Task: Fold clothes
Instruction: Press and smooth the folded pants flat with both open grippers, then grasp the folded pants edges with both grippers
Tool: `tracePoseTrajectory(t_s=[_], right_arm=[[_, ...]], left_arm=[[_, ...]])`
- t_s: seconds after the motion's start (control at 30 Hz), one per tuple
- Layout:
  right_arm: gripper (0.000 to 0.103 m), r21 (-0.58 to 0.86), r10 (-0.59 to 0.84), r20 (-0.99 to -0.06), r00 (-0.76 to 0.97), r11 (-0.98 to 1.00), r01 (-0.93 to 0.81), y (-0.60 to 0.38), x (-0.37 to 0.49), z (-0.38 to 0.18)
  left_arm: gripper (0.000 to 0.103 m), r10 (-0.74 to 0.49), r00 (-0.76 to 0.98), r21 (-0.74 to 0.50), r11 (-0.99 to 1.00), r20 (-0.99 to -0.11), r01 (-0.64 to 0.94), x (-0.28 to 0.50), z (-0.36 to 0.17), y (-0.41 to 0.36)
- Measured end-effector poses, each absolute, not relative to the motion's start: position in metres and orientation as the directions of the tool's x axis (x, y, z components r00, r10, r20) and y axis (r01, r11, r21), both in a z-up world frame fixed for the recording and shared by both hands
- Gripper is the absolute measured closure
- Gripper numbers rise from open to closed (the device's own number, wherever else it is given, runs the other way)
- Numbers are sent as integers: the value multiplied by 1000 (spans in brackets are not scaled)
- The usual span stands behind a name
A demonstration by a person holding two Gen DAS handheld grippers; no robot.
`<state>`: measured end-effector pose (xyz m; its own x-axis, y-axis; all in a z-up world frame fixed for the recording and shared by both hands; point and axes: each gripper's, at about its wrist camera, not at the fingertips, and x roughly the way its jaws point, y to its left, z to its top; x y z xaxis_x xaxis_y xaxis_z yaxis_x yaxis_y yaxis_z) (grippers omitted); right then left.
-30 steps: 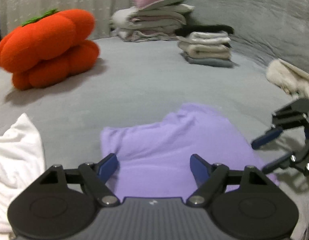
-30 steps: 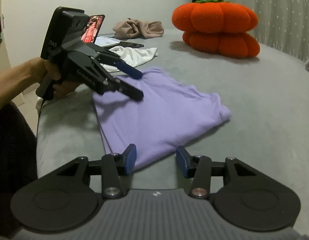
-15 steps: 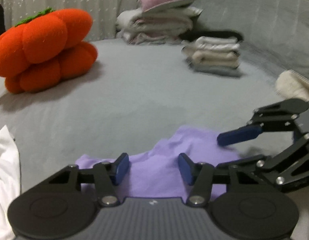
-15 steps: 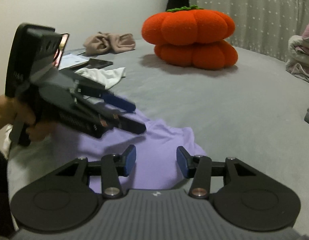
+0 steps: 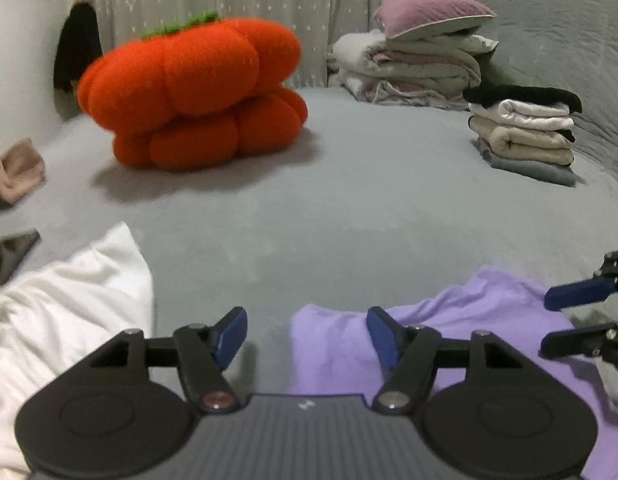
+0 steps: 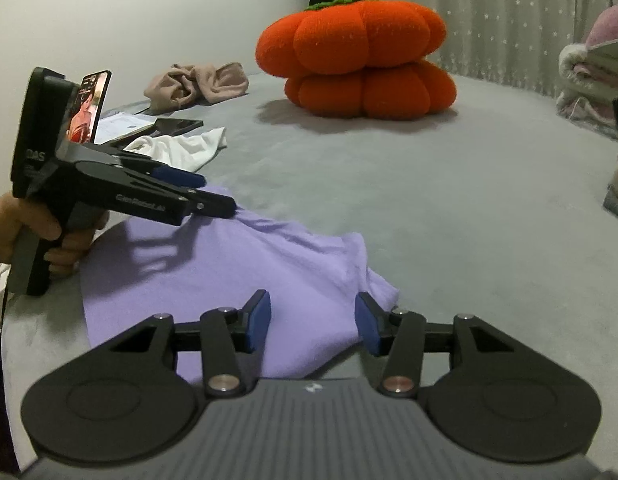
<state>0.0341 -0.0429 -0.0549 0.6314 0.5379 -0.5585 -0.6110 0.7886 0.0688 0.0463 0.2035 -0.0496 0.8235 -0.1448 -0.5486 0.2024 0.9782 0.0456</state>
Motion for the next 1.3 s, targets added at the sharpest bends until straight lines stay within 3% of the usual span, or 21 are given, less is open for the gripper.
tracePoseTrajectory(t_s=[0.2,0.33,0.47,0.6,0.67,1.03,1.3], right_arm=[[47,116,595,-518,614,760,-639,-36,25,-42],[44,134,615,-531,583,740,-659,-27,19,-47],[42,57,592,-569,571,721,-691,-23,9,-60],[36,-26,573,-569,590,705,-709,-30,-8,-65],[31,-35,562,-571,598,712,-702,-40,-13,-65],[26,-72,444,-630,637,783,-618,-76,-20,-56],[18,142,474,-668,574,838,-527,-86,-6,-43]], left_arm=[[27,-254,836,35,950,-487,310,15,-34,202],[27,-315,802,70,913,-508,402,4,-43,190],[24,-261,779,138,904,-570,404,2,-64,186],[17,-250,779,111,919,-575,377,-3,-65,196],[15,-240,772,96,927,-588,361,-5,-65,203],[8,-113,713,167,936,-692,310,-18,-46,199],[4,-73,671,227,909,-738,349,-25,-32,182]])
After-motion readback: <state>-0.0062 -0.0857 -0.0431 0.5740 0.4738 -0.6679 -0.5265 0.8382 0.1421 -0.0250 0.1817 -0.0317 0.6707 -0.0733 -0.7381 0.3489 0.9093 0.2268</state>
